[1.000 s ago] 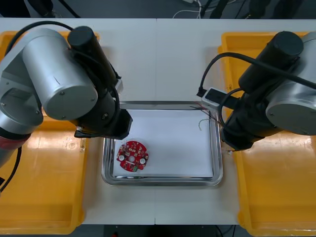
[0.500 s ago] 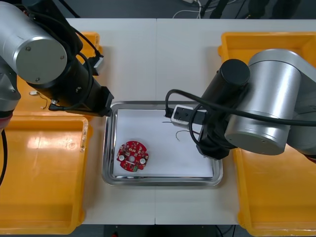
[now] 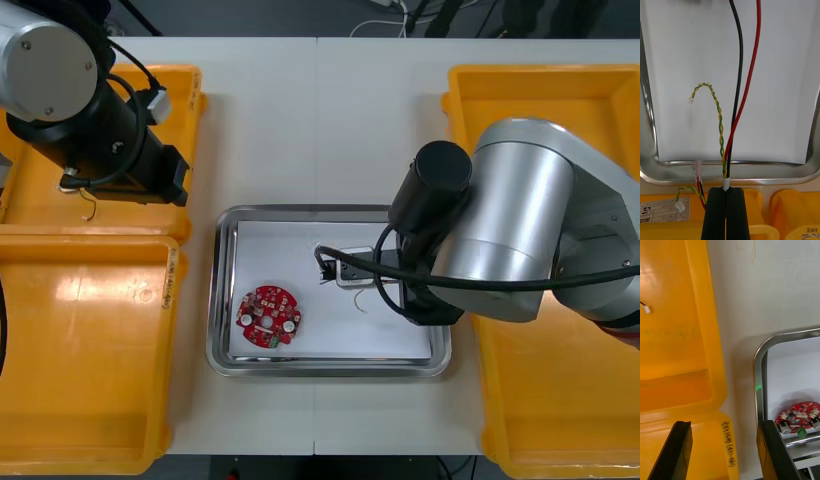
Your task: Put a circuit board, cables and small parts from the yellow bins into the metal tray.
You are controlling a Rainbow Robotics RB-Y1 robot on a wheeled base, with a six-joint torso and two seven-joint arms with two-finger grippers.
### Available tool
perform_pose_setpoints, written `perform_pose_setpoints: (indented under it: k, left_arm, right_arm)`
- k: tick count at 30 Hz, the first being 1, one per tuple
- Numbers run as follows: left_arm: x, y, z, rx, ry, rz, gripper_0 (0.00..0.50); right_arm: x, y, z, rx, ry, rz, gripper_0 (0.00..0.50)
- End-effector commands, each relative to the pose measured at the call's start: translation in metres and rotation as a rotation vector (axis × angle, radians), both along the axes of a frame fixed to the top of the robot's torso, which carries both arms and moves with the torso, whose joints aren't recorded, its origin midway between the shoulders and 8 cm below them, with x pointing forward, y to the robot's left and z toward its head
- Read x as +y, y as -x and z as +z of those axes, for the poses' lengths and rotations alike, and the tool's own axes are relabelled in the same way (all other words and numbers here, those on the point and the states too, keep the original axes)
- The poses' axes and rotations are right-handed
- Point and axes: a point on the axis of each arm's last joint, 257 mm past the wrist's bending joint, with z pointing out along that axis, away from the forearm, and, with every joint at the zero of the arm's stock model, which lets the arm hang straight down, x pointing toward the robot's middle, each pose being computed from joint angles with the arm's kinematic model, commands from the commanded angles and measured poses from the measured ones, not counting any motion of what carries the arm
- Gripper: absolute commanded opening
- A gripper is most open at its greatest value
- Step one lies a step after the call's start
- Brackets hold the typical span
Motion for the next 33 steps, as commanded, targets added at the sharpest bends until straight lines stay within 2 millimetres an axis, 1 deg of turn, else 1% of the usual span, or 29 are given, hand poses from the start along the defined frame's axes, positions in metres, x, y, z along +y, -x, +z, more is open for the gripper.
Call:
perform_pose_setpoints:
  k: [1,3,7,8,9,12,16,21,28,32,33]
  left_arm:
    - [0.039,-0.019,0.046,-0.097,-0.055,0.011,0.500]
    - [0.048,-0.020,0.050,-0.105,-0.063,0.027,0.500]
    - [0.075,-0.024,0.059,-0.122,-0.092,0.075,0.500]
    - [0.075,-0.024,0.059,-0.122,-0.092,0.075,0.500]
    - [0.088,-0.024,0.061,-0.121,-0.105,0.094,0.500]
    - [0.106,-0.024,0.062,-0.105,-0.109,0.125,0.500]
    - [0.127,-0.023,0.056,-0.073,-0.106,0.164,0.500]
    - [0.151,-0.033,0.054,-0.080,-0.114,0.171,0.500]
    - [0.173,-0.048,0.049,-0.112,-0.129,0.155,0.500]
    - [0.181,-0.059,0.047,-0.139,-0.140,0.144,0.500]
    - [0.183,-0.061,0.047,-0.145,-0.139,0.145,0.500]
  right_arm:
    - [0.017,-0.001,-0.002,-0.012,0.017,0.080,0.000]
    - [0.018,0.000,-0.007,-0.003,0.013,0.081,0.000]
    - [0.021,0.001,-0.022,0.005,0.007,0.079,0.000]
    - [0.021,0.001,-0.022,0.005,0.007,0.079,0.000]
    - [0.023,0.002,-0.025,-0.004,0.010,0.084,0.000]
    - [0.023,0.004,-0.034,-0.007,0.014,0.085,0.000]
    - [0.019,0.007,-0.046,0.013,0.012,0.074,0.000]
    - [0.016,0.010,-0.058,0.021,0.013,0.069,0.000]
    - [0.018,0.012,-0.071,0.002,0.025,0.084,0.000]
    - [0.021,0.013,-0.083,0.018,0.023,0.082,0.000]
    - [0.022,0.012,-0.083,0.015,0.023,0.081,0.000]
